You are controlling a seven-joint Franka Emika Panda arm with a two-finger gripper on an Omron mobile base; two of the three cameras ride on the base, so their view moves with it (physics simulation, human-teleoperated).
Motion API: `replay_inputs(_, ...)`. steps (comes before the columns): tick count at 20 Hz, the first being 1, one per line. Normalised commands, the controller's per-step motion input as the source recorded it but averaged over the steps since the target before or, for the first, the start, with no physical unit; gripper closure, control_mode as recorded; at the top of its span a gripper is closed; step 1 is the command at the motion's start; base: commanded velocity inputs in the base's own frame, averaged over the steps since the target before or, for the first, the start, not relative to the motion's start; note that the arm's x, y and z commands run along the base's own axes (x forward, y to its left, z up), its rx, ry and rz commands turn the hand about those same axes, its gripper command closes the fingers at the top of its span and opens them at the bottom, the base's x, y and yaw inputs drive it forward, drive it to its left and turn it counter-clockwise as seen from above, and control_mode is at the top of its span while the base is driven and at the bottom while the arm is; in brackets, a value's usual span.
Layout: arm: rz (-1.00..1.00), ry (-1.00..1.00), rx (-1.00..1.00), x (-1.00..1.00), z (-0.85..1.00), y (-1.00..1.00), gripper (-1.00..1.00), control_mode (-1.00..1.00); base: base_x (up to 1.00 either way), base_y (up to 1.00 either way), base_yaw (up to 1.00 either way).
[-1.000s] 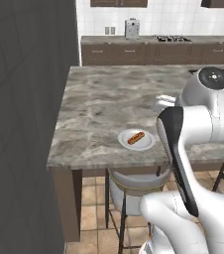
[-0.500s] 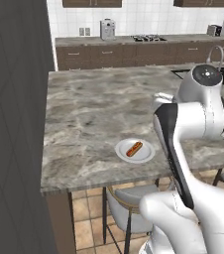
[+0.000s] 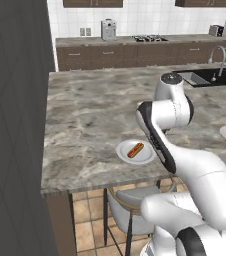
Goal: Pick up the kiwi and banana from the fridge and place one fruit on each plate on the dining counter.
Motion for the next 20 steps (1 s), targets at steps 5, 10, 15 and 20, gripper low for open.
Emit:
replay_inputs(5,0.02,0.11,0.10,0.82,-0.76,-0.04,1.00,-1.00,0.00,0.00,0.00)
replay_inputs(10,0.00,0.00,0.03,0.63,-0.74,-0.08,1.00,-1.00,0.00,0.00,0.00)
replay_inputs(15,0.00,0.00,0.00,0.33,-0.68,0.00,1.00,-1.00,0.00,0.00,0.00)
replay_inputs(20,0.00,0.00,0.01,0.03,-0.49,-0.05,1.00,-1.00,0.00,0.00,0.00)
